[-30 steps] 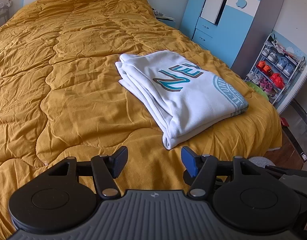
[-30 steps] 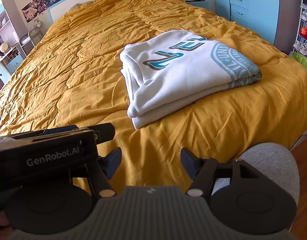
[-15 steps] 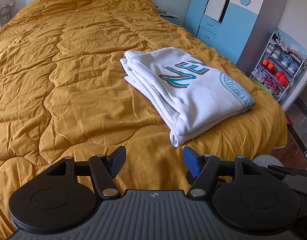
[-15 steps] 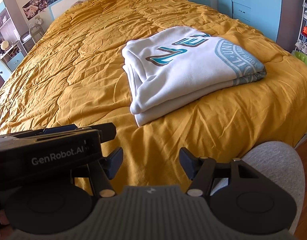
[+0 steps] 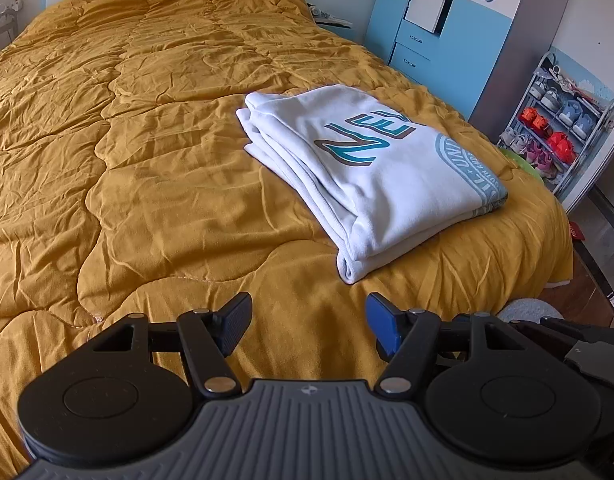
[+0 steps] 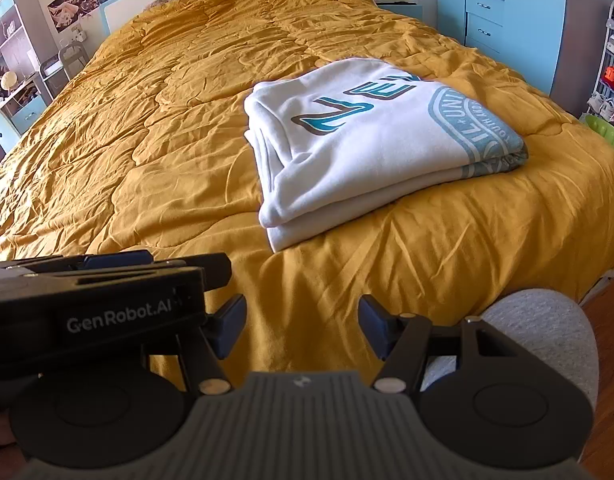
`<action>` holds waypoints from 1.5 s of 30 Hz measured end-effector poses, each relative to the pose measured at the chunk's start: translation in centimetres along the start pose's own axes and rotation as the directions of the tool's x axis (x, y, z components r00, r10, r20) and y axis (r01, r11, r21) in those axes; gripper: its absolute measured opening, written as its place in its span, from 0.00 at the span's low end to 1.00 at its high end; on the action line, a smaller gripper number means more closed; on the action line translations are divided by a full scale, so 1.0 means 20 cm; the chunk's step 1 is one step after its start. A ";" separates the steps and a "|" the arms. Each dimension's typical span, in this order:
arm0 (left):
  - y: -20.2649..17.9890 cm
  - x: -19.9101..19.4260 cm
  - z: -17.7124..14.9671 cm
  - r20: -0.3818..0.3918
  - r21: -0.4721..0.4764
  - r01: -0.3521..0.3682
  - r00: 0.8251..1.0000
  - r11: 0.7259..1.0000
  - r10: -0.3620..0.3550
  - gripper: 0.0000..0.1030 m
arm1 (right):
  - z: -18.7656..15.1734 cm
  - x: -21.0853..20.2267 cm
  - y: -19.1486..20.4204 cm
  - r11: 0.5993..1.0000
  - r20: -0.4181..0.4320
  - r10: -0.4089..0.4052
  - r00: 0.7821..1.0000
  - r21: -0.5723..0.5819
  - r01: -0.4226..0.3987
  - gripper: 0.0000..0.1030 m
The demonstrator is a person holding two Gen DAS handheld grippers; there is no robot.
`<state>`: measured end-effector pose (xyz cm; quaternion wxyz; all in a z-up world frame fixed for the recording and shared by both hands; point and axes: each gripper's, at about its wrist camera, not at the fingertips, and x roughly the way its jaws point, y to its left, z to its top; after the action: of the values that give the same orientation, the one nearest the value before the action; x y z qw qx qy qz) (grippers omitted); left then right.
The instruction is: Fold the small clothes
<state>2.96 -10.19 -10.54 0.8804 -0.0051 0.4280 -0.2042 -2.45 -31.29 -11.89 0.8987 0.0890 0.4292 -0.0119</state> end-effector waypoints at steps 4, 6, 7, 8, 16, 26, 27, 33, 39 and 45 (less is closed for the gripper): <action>0.00 0.00 0.00 -0.003 0.002 0.003 1.000 1.000 -0.003 0.74 | 0.00 0.00 0.00 1.000 0.002 -0.002 1.000 -0.004 0.002 0.57; 0.00 -0.01 0.00 -0.002 0.004 0.004 1.000 1.000 -0.004 0.74 | 0.00 -0.01 0.00 1.000 0.004 -0.001 1.000 -0.007 0.001 0.57; 0.00 -0.01 0.00 -0.002 0.004 0.008 1.000 1.000 -0.008 0.74 | 0.00 -0.01 0.00 1.000 0.006 0.000 1.000 -0.007 0.000 0.57; 0.00 -0.01 0.00 -0.001 0.004 0.014 1.000 1.000 -0.014 0.74 | -0.01 -0.01 0.00 1.000 0.008 0.002 1.000 -0.008 -0.002 0.57; 0.00 -0.01 -0.01 -0.007 0.016 0.013 1.000 1.000 -0.013 0.74 | -0.01 -0.02 0.01 1.000 0.006 0.007 1.000 -0.015 -0.007 0.57; 0.01 -0.01 -0.01 -0.016 0.015 0.005 1.000 1.000 -0.005 0.74 | -0.01 -0.01 0.02 0.999 0.010 0.000 1.000 -0.032 0.001 0.57; 0.01 -0.01 -0.01 -0.016 0.016 0.003 1.000 1.000 -0.003 0.74 | -0.01 -0.01 0.02 0.999 0.010 -0.001 1.000 -0.033 0.001 0.57; 0.00 -0.01 -0.01 -0.016 0.026 -0.010 1.000 1.000 0.010 0.74 | -0.01 -0.01 0.02 0.999 0.010 -0.002 1.000 -0.036 0.003 0.57; 0.01 0.00 0.00 -0.014 0.032 -0.011 1.000 0.999 0.011 0.74 | -0.02 -0.01 0.02 0.999 0.015 0.017 1.000 -0.040 -0.016 0.57; 0.01 -0.01 0.00 -0.012 0.037 -0.008 1.000 0.999 0.008 0.74 | -0.02 -0.01 0.03 0.999 0.018 0.017 1.000 -0.046 -0.017 0.57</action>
<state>2.95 -9.92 -10.49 0.8785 0.0140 0.4296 -0.2085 -2.77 -30.63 -11.83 0.9044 0.0720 0.4205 0.0047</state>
